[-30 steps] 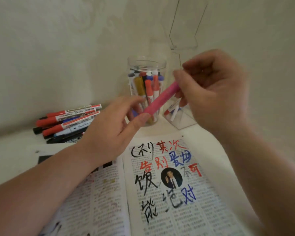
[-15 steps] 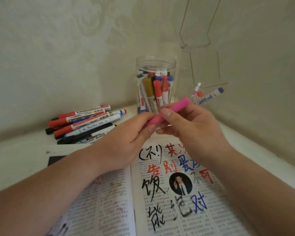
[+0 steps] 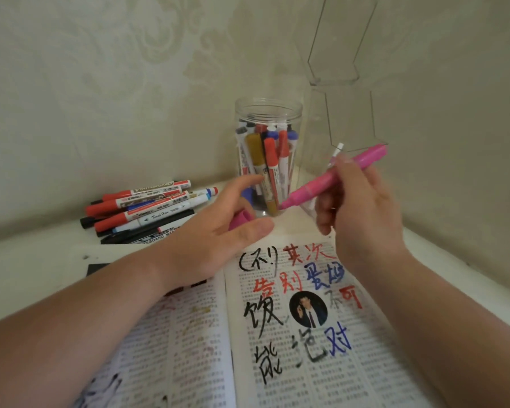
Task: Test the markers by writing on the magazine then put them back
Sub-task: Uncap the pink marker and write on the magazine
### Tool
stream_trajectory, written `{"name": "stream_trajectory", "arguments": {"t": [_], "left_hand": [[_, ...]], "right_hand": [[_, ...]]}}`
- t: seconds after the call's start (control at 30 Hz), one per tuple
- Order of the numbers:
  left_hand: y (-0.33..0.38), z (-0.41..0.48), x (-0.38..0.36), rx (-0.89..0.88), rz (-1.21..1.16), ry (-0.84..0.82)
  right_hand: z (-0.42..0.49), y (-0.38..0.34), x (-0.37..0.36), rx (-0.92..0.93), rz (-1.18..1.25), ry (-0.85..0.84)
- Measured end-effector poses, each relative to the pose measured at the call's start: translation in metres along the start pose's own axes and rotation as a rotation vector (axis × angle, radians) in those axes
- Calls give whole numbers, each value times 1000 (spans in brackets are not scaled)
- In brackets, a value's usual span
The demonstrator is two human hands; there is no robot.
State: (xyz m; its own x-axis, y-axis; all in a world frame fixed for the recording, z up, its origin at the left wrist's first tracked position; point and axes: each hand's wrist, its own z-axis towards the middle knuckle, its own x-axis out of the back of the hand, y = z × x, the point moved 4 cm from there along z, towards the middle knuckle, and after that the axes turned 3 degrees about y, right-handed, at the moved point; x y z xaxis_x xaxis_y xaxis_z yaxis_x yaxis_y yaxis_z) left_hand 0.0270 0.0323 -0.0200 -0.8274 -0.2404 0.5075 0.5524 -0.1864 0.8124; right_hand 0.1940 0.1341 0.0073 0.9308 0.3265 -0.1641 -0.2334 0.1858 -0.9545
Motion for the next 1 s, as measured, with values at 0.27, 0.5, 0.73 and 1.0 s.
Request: {"name": "stream_trajectory", "arguments": {"t": [0.27, 0.5, 0.73, 1.0], "left_hand": [[4, -3, -4, -6, -25, 16], [11, -4, -5, 18, 71, -44], [9, -4, -14, -114, 245, -150], [8, -4, -13, -58, 70, -103]], "right_hand": [[10, -12, 12, -146, 161, -161], [-33, -6, 60, -231, -190, -539], [-54, 10, 90, -170, -307, -447], [-59, 10, 87, -56, -401, -441]]}}
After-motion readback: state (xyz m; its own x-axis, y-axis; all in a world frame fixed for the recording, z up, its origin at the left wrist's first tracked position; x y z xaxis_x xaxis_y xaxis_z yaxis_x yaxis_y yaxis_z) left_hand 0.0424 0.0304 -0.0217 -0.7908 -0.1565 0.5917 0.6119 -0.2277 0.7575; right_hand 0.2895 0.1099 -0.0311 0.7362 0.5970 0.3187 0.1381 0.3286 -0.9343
